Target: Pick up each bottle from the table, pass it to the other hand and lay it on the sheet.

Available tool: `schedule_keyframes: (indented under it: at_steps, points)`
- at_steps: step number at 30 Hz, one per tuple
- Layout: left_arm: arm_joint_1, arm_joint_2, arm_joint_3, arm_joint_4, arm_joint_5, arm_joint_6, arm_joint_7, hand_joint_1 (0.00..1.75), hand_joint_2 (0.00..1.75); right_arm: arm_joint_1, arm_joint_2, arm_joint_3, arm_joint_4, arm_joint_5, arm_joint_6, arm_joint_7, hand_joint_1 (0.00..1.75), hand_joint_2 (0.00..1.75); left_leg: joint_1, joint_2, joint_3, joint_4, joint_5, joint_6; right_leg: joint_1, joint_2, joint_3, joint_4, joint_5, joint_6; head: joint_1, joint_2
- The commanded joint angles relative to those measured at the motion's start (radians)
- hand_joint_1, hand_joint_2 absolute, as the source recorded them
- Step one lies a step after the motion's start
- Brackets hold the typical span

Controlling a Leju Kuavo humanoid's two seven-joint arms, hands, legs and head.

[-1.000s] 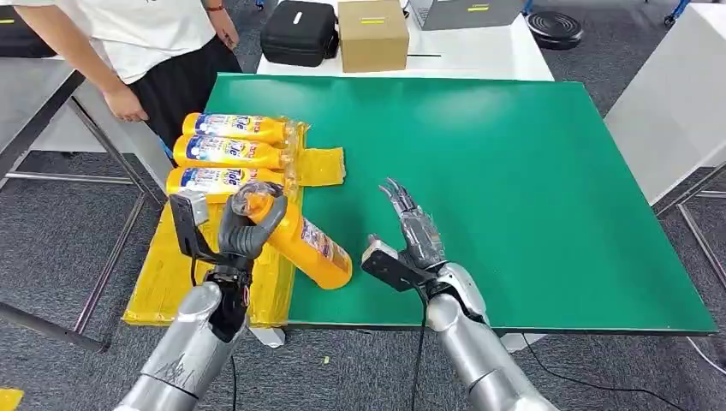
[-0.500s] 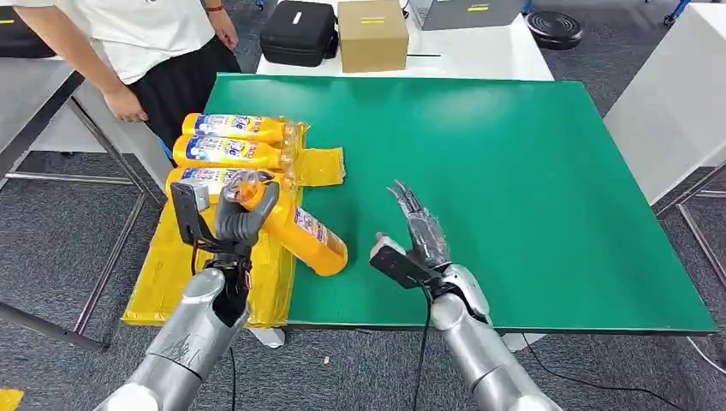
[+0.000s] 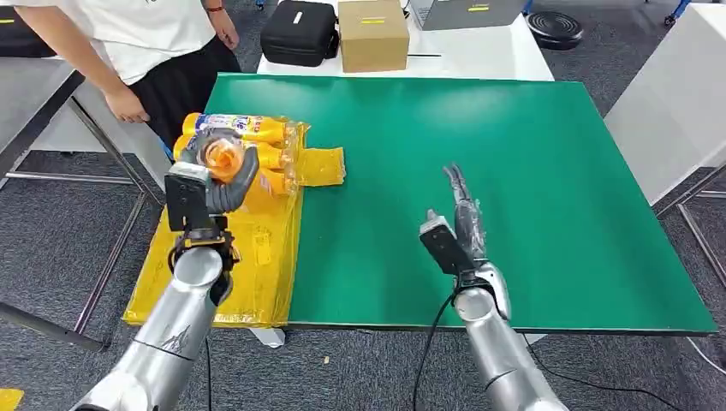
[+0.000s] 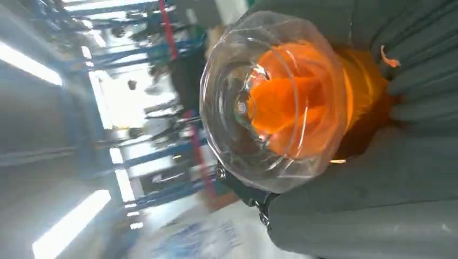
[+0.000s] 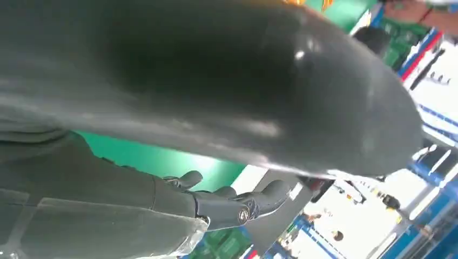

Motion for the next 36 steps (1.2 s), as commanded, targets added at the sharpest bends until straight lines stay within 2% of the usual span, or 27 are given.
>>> schedule_keyframes:
  at_steps: [1,10,14,15,16,19,20,21,25,31,36]
  points:
    - [-0.11,0.015,-0.098,-0.03,-0.232,0.1,0.048,1.75,1.75,-0.055,-0.009,-0.053,0.085,-0.018,-0.029,-0.035,0.0,0.0,0.002,0.0,0.004,0.002,-0.003,-0.002,0.002,-0.001,0.005,0.001,-0.003,-0.002,0.0,0.0]
    - [-0.1,0.039,-0.12,-0.036,-0.333,0.085,0.082,1.75,1.75,-0.037,-0.023,-0.053,0.052,-0.028,-0.024,-0.03,0.0,0.0,0.001,0.001,0.005,0.001,-0.002,-0.002,0.002,0.0,0.005,0.0,-0.002,-0.002,0.0,0.0]
    - [-0.08,0.083,-0.172,-0.022,-0.446,0.038,0.123,1.75,1.75,-0.03,-0.036,-0.069,0.042,-0.05,-0.028,-0.03,0.0,0.0,0.001,0.001,0.005,0.0,-0.002,-0.002,0.001,0.0,0.005,0.0,-0.002,-0.002,0.0,0.0]
    - [-0.071,0.096,-0.192,-0.011,-0.528,0.065,0.142,1.75,1.75,-0.022,-0.041,-0.073,0.036,-0.048,-0.028,-0.031,0.0,0.0,0.002,0.001,0.008,0.0,-0.004,-0.003,0.002,0.0,0.008,0.0,-0.003,-0.003,0.0,0.0]
    - [-0.058,0.1,-0.197,-0.01,-0.53,0.043,0.148,1.75,1.75,-0.009,-0.046,-0.079,0.022,-0.049,-0.034,-0.033,0.0,0.0,0.001,0.001,0.004,-0.001,-0.002,-0.002,0.001,0.0,0.004,0.0,-0.002,-0.002,0.0,0.0]
    - [-0.054,0.103,-0.202,-0.012,-0.534,0.037,0.149,1.75,1.75,0.002,-0.049,-0.08,0.007,-0.05,-0.031,-0.033,0.0,0.0,0.001,0.001,0.007,0.0,-0.003,-0.002,0.001,0.0,0.008,-0.001,-0.003,-0.002,0.0,0.0]
    - [-0.054,0.111,-0.22,-0.012,-0.599,0.021,0.189,1.75,1.75,0.015,-0.049,-0.089,-0.013,-0.05,-0.037,-0.031,0.0,0.0,0.002,0.002,0.01,0.0,-0.005,-0.003,0.003,0.0,0.011,-0.001,-0.004,-0.003,0.0,0.0]
    - [-0.053,0.114,-0.226,-0.007,-0.603,-0.018,0.201,1.75,1.75,0.025,-0.05,-0.095,-0.028,-0.05,-0.042,-0.031,0.0,0.0,0.0,0.0,0.004,-0.001,-0.001,-0.002,0.001,0.0,0.004,0.0,-0.002,-0.001,0.0,0.0]
    - [-0.053,0.137,-0.26,0.009,-0.717,-0.095,0.255,1.75,1.75,0.075,-0.06,-0.126,-0.114,-0.049,-0.037,-0.022,0.0,0.0,0.001,-0.001,0.005,-0.001,-0.002,-0.002,0.001,-0.002,0.005,-0.001,-0.002,-0.002,0.0,0.0]
    - [-0.055,0.139,-0.26,0.005,-0.721,-0.097,0.256,1.75,1.75,0.072,-0.058,-0.126,-0.113,-0.047,-0.035,-0.018,0.0,0.0,0.001,0.002,0.005,0.001,-0.003,-0.002,0.002,0.001,0.006,0.0,-0.003,-0.002,0.0,0.0]
    - [-0.052,0.176,-0.279,0.022,-0.853,-0.204,0.315,1.75,1.75,0.075,-0.057,-0.152,-0.153,-0.024,-0.013,0.003,0.0,0.0,0.001,0.002,0.006,0.0,-0.003,-0.003,0.002,0.001,0.006,0.0,-0.002,-0.002,0.0,0.0]
